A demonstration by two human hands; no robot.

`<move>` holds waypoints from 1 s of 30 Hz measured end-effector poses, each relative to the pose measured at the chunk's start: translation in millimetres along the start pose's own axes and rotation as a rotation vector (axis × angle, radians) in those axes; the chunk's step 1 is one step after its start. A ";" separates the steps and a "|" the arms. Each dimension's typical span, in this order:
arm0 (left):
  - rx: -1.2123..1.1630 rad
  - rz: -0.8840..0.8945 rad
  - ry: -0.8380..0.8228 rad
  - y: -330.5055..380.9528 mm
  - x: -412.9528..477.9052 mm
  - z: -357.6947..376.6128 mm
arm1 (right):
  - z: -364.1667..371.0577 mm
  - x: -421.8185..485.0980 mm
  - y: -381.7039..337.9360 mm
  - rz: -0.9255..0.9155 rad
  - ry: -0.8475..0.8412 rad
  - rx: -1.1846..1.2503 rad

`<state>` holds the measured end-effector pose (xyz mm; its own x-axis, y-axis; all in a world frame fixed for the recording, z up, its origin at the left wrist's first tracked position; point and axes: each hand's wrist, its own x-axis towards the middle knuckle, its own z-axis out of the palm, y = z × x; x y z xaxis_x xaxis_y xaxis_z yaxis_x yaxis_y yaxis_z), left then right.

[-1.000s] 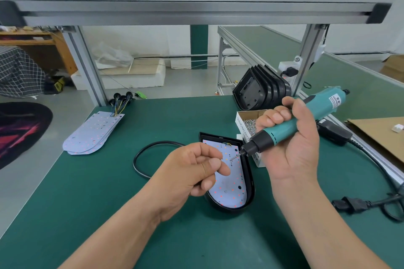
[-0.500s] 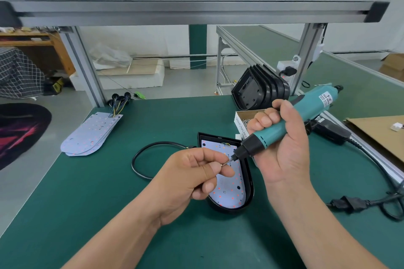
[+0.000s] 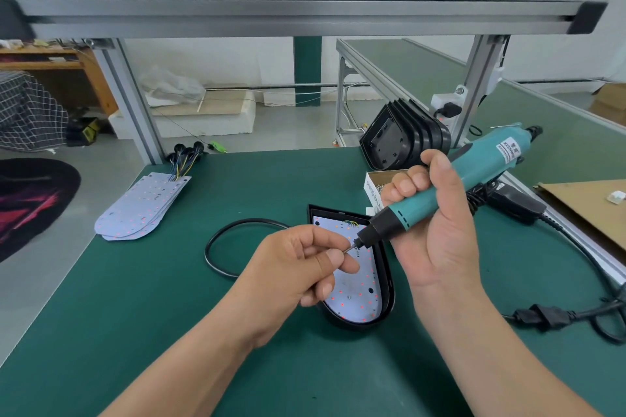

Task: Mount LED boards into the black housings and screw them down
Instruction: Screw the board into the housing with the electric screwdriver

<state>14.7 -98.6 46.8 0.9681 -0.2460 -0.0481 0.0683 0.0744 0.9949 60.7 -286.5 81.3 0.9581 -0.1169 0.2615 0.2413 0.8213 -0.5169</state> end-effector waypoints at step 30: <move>0.105 -0.057 0.399 -9.4 19.0 -15.2 | -19.3 17.3 -3.8 -0.050 0.154 0.061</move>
<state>36.1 -89.3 35.3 0.9824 0.1484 -0.1133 0.1194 -0.0328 0.9923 79.4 -302.4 72.0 0.9586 -0.2386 0.1552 0.2837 0.8440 -0.4551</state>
